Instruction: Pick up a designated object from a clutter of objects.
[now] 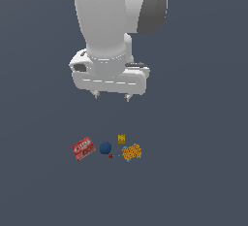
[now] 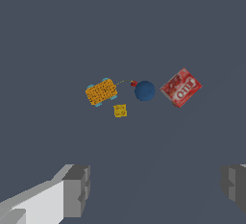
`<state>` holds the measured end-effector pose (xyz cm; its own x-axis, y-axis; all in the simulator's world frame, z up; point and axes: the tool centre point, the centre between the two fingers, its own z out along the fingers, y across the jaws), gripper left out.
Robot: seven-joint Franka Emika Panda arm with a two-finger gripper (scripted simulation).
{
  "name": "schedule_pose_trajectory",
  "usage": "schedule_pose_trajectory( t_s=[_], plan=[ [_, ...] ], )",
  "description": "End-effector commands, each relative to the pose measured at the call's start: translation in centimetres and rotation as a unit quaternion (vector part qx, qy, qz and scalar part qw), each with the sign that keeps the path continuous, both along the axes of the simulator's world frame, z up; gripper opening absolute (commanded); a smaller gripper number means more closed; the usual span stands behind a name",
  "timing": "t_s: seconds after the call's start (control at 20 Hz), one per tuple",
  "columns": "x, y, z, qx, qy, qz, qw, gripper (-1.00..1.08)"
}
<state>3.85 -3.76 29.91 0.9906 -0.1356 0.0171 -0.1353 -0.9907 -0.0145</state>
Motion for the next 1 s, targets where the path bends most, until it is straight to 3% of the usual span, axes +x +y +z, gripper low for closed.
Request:
schedule_pose_trajectory(
  t_s=[0.0,0.2,0.45,0.95],
  plan=[
    [0.9,-0.9,-1.4,0.003,0.001,-0.03,0.9996,1.0],
    [2.7,-2.9,-4.4,0.007,0.004,-0.09,0.9959,1.0],
    [4.6,-5.8,-8.9,0.01,0.007,-0.174,0.9846,1.0],
    [6.7,-11.7,-18.1,0.005,0.011,-0.325,0.9457,1.0]
  ],
)
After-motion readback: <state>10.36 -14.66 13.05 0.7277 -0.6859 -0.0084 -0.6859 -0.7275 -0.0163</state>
